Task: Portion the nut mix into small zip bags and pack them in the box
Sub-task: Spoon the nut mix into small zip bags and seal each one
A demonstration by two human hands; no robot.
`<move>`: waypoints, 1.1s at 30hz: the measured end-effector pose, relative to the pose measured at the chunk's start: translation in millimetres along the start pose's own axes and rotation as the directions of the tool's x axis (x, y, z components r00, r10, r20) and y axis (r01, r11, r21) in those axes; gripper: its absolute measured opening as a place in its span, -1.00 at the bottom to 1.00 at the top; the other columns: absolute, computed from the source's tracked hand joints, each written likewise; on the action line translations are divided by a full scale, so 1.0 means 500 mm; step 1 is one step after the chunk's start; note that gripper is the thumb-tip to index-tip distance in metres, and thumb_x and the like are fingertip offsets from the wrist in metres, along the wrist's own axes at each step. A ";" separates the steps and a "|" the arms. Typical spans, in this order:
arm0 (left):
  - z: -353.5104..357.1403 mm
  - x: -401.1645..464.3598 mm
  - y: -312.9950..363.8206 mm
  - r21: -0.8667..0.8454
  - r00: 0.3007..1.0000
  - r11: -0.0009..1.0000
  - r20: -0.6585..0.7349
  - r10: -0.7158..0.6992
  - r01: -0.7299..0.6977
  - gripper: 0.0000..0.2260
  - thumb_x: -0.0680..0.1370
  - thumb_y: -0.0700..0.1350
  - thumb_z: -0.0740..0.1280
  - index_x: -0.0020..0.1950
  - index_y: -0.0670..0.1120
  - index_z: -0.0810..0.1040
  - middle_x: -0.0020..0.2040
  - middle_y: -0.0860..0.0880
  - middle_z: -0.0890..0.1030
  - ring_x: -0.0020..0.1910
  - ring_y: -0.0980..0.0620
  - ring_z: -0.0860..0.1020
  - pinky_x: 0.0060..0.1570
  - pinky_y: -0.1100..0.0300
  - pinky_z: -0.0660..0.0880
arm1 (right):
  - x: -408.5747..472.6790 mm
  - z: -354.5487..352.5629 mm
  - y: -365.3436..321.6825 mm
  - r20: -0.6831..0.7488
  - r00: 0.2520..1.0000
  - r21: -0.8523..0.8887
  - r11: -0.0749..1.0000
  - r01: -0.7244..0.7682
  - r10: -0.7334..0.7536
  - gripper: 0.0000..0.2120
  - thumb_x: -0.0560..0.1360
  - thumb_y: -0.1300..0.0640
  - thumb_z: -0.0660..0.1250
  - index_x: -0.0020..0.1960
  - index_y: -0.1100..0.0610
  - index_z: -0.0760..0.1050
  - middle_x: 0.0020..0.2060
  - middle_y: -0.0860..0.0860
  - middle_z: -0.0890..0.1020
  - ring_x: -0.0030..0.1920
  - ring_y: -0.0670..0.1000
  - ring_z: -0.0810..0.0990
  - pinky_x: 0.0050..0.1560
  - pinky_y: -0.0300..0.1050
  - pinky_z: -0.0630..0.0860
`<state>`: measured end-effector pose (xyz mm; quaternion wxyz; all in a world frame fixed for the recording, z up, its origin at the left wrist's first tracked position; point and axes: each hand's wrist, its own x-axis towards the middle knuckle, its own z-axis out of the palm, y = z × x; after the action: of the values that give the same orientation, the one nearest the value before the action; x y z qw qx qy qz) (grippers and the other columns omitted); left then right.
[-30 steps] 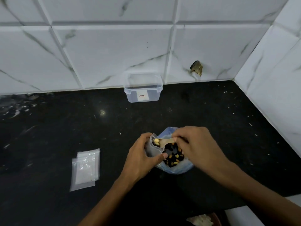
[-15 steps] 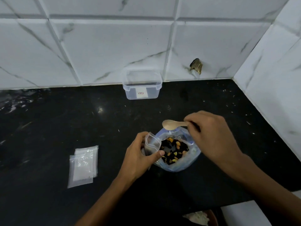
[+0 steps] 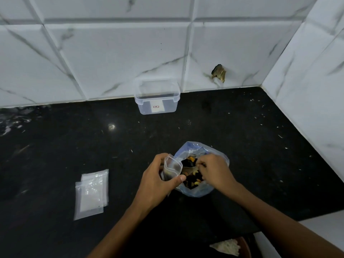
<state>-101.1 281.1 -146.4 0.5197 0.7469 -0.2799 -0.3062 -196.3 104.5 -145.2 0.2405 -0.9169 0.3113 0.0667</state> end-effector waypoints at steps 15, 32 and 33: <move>-0.011 0.000 -0.002 0.030 0.999 0.999 -0.006 -0.032 0.032 -0.49 0.42 -0.06 0.53 0.27 0.18 0.38 0.16 0.12 0.56 0.08 0.38 0.54 -0.13 0.46 0.53 | -0.010 -0.048 0.019 0.221 0.949 0.491 0.815 -0.307 0.224 -0.90 0.54 0.24 0.30 -0.02 0.15 0.59 -0.21 0.09 0.66 -0.36 -0.08 0.62 -0.39 -0.30 0.51; -0.009 0.014 -0.009 0.127 0.998 0.991 -0.052 0.041 -0.034 -0.43 0.33 0.10 0.57 0.25 0.24 0.39 0.17 0.15 0.58 0.14 0.20 0.59 0.09 0.07 0.61 | -0.069 -0.207 -0.048 0.115 0.991 0.602 0.789 -0.122 0.066 -0.86 0.53 0.25 0.30 -0.08 0.14 0.64 -0.26 0.08 0.67 -0.39 -0.08 0.58 -0.41 -0.26 0.48; -0.008 0.014 -0.009 0.127 0.998 0.991 -0.051 0.044 -0.037 -0.41 0.32 0.12 0.56 0.27 0.24 0.39 0.18 0.15 0.58 0.14 0.19 0.58 0.10 0.07 0.61 | -0.070 -0.204 -0.061 0.088 0.995 0.551 0.830 -0.089 0.048 -0.87 0.53 0.24 0.31 -0.08 0.12 0.63 -0.28 0.08 0.67 -0.39 -0.06 0.59 -0.40 -0.26 0.49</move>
<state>-92.9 279.7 -150.6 0.4851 0.7802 -0.2998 -0.2571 -208.8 95.0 -34.2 0.5041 -0.7931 0.3414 0.0145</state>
